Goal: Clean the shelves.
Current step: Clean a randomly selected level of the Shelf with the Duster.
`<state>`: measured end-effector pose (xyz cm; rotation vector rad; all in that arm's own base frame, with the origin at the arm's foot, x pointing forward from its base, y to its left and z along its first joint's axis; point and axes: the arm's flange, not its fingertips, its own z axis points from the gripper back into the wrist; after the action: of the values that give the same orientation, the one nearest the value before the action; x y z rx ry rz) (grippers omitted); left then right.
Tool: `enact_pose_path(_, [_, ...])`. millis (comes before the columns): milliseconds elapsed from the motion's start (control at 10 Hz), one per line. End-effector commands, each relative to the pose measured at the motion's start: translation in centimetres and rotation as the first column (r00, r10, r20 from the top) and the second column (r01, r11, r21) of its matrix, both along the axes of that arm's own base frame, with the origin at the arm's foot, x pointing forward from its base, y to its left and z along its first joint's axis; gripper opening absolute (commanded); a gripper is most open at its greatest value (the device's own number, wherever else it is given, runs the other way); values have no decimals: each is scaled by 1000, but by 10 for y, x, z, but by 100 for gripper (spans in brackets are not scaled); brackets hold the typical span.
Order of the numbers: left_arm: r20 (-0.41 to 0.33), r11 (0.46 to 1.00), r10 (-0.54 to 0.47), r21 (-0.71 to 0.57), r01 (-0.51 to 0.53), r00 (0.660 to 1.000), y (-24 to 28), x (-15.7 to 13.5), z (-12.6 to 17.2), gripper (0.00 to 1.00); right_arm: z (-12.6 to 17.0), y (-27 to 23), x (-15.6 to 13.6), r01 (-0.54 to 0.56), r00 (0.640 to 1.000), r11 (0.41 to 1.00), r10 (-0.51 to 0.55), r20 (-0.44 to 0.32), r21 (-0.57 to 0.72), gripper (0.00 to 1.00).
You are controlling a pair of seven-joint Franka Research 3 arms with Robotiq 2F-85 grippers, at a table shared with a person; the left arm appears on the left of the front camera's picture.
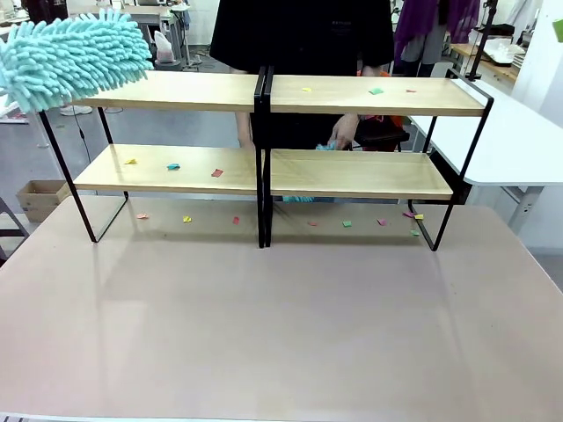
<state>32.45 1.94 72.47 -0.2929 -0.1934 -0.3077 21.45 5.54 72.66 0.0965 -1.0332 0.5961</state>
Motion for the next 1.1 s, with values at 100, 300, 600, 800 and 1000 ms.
enact_pose_path(100, [9,986,123,115,-123,992,-14,18,-3,12,-1,-1,1,-10,1000,1000,10,-3,7,100])
enact_pose_path(300, [-32,972,165,172,-157,986,-10,26,-10,12,-1,-1,1,-10,1000,1000,10,-3,7,100])
enact_pose_path(600, [40,916,304,262,-304,952,-5,21,-10,12,-1,-1,1,-10,1000,1000,10,-3,7,100])
enact_pose_path(800, [126,857,383,321,-403,915,-4,15,-6,12,-1,-1,1,-10,1000,1000,10,-3,7,100])
enact_pose_path(1000, [273,810,423,314,-496,864,-5,9,2,12,-1,-1,1,-10,1000,1000,10,-3,7,100])
